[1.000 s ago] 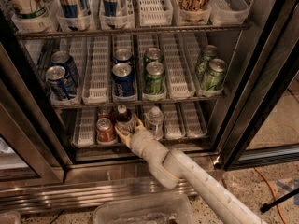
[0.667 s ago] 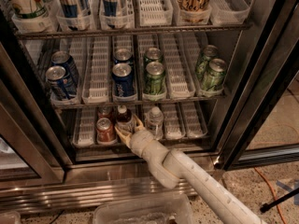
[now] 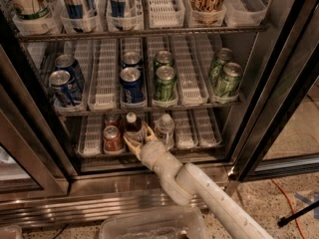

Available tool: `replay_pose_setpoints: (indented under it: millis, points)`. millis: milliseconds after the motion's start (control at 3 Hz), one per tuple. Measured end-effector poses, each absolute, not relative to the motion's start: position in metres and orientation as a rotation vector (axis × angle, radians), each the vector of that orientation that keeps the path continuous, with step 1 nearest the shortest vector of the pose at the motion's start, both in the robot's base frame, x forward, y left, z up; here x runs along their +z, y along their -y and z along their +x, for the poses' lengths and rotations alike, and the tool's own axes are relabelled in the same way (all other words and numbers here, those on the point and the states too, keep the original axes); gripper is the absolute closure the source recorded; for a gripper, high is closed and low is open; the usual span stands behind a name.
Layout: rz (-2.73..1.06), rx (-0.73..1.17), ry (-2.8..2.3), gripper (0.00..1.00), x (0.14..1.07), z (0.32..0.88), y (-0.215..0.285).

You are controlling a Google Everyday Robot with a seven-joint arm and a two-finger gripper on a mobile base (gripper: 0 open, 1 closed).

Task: Pick blue plastic bottle from bottom shelf of fridge

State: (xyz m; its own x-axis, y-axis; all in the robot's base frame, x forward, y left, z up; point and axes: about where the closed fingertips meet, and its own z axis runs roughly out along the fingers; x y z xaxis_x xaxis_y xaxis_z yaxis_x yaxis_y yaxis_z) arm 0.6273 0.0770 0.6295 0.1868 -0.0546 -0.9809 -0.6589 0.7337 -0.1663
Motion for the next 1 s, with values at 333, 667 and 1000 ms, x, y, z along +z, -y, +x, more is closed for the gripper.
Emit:
replay_pose_setpoints:
  millis: [333,667,1000]
  points:
    - [-0.661,0.454,-1.307,1.0,0.6358,0.6233,-0.0729]
    - [-0.661,0.454,-1.307,1.0,0.633,0.6233,-0.0729]
    - [-0.675,0.441,-1.279,1.0,0.64,0.6203,-0.0721]
